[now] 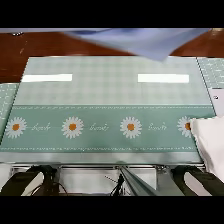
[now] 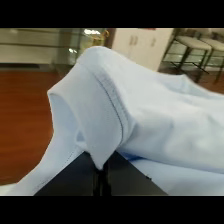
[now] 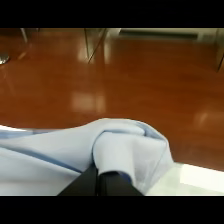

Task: Fold the shirts.

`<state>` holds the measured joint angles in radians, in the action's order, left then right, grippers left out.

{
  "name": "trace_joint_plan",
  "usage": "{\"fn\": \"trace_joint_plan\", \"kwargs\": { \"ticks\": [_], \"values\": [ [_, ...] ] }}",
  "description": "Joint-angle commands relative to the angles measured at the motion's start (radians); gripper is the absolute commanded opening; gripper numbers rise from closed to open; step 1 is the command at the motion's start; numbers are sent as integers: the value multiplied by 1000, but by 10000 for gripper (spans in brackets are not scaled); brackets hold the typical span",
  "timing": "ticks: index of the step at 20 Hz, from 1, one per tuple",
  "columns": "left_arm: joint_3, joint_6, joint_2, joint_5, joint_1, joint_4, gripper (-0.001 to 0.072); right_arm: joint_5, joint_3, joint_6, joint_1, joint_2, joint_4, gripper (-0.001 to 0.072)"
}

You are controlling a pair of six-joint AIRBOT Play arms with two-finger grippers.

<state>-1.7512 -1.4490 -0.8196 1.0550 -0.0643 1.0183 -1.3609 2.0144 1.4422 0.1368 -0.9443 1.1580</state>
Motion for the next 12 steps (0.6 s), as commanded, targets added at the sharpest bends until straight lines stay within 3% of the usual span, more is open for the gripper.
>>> {"fn": "trace_joint_plan", "kwargs": {
  "ticks": [1, 3, 6, 12],
  "values": [
    [-3, -103, 139, 229, -12, 127, 23, -59, -14, 0, -1, 193, 37, 24],
    [29, -140, 176, 389, -12, 128, 23, -138, -14, 9, 0, 255, 34, 24],
    [235, -196, 273, 509, -12, 126, 23, -230, -68, 45, 0, 331, 24, 24],
    [927, -276, 491, 598, -12, 29, 23, -303, -563, 72, 0, 460, -27, 23]
  ]
}}
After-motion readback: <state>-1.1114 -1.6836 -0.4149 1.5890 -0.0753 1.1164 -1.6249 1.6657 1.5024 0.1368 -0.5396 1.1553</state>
